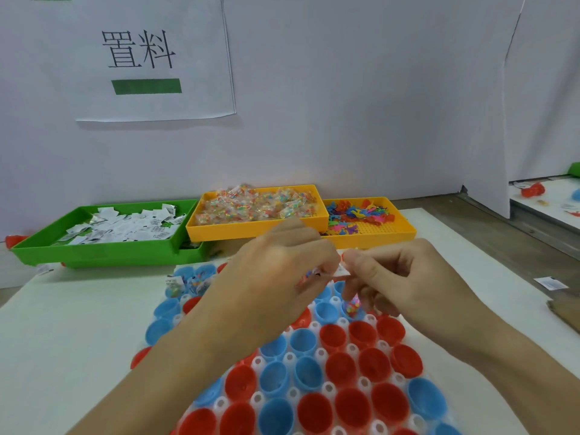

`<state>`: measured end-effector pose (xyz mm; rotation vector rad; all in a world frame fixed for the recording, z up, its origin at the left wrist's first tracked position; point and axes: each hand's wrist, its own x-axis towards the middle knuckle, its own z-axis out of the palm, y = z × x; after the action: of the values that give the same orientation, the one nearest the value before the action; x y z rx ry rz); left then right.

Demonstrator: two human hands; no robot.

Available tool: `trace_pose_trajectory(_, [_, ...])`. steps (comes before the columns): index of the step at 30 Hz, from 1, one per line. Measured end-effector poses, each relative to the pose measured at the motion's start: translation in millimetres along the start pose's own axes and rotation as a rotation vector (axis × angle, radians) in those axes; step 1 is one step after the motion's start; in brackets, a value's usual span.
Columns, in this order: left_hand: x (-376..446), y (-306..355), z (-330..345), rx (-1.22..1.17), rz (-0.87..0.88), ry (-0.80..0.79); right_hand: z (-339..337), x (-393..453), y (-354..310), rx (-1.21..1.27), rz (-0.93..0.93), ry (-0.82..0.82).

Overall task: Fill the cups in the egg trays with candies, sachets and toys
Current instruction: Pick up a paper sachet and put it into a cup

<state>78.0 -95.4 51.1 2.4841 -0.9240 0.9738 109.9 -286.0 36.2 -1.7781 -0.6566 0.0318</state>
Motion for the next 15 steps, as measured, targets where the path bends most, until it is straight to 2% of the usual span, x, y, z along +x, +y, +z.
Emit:
trace_pose_trajectory(4, [0, -1, 6, 0.005, 0.064, 0.052, -2, 1, 2, 0.093, 0.038, 0.015])
trace_pose_trajectory(7, [-1, 1, 8, -0.002, 0.062, 0.003, -5, 2, 5, 0.125, 0.09, 0.042])
trace_pose_trajectory(10, [-2, -1, 8, -0.015, -0.106, -0.126, -14, 4, 9, 0.05, 0.101, 0.14])
trace_pose_trajectory(12, [-4, -2, 8, -0.051, -0.205, -0.27, -23, 4, 11, -0.06, 0.079, 0.187])
trace_pose_trajectory(15, [-9, -2, 11, -0.079, -0.27, -0.499, -32, 3, 12, -0.205, 0.049, 0.152])
